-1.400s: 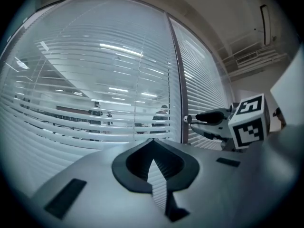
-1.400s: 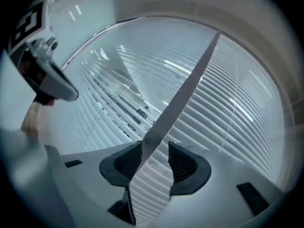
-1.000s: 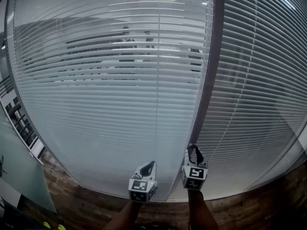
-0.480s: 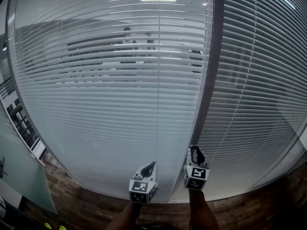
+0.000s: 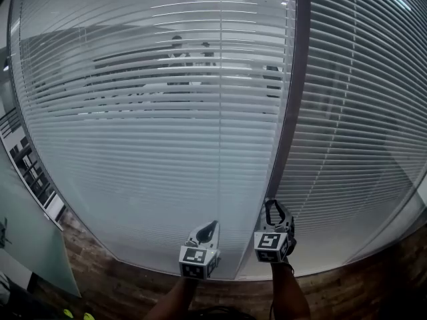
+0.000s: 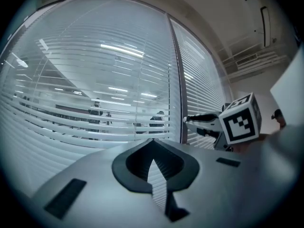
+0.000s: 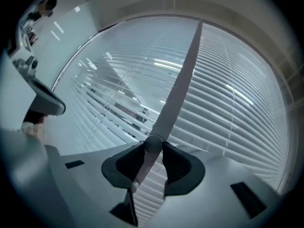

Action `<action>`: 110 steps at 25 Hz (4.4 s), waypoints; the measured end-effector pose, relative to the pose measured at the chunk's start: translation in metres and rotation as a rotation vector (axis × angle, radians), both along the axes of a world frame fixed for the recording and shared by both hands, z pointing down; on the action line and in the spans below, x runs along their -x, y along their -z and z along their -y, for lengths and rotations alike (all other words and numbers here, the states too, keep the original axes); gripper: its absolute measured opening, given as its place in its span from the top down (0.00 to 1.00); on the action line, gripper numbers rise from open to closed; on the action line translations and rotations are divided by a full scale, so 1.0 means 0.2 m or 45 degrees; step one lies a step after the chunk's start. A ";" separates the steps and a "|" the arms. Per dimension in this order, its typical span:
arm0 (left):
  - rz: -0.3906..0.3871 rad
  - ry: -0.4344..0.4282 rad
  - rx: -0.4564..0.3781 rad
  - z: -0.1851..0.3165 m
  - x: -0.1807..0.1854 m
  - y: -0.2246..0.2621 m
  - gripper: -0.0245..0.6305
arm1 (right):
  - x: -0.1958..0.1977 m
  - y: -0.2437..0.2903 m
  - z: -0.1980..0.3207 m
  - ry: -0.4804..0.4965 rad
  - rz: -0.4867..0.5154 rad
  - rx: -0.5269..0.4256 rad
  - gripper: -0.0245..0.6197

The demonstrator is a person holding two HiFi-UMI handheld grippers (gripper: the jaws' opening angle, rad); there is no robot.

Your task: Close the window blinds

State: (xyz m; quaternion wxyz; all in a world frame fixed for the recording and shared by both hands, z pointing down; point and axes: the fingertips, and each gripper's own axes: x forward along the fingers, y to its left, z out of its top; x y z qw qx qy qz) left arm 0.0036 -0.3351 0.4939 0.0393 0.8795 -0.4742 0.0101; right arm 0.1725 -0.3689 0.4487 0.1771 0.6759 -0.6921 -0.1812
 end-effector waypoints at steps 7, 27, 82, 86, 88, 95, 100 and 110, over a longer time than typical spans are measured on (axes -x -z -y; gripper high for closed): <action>-0.018 0.010 0.007 0.02 0.04 0.01 0.96 | 0.02 -0.01 0.00 -0.002 -0.599 0.030 0.77; 0.020 -0.023 -0.019 0.00 0.00 0.05 0.96 | 0.03 -0.04 -0.02 0.117 -1.583 0.027 0.77; 0.013 0.060 0.014 0.03 0.13 0.00 0.96 | -0.01 0.02 -0.02 0.022 0.273 0.093 0.78; 0.004 0.068 0.024 0.03 0.15 -0.01 0.96 | 0.00 0.03 -0.02 0.006 0.159 0.093 0.78; 0.007 0.073 0.026 0.03 0.15 -0.01 0.96 | 0.01 0.04 -0.02 0.003 0.056 0.097 0.78; -0.001 0.081 0.028 0.02 0.17 -0.01 0.96 | 0.03 0.01 -0.02 -0.052 -0.442 0.093 0.78; -0.014 0.080 0.033 0.02 0.16 -0.01 0.96 | 0.04 0.00 -0.02 -0.015 -0.657 0.117 0.78; 0.078 0.070 -0.023 0.02 0.10 0.01 0.96 | 0.05 -0.02 -0.02 -0.047 -1.115 0.116 0.78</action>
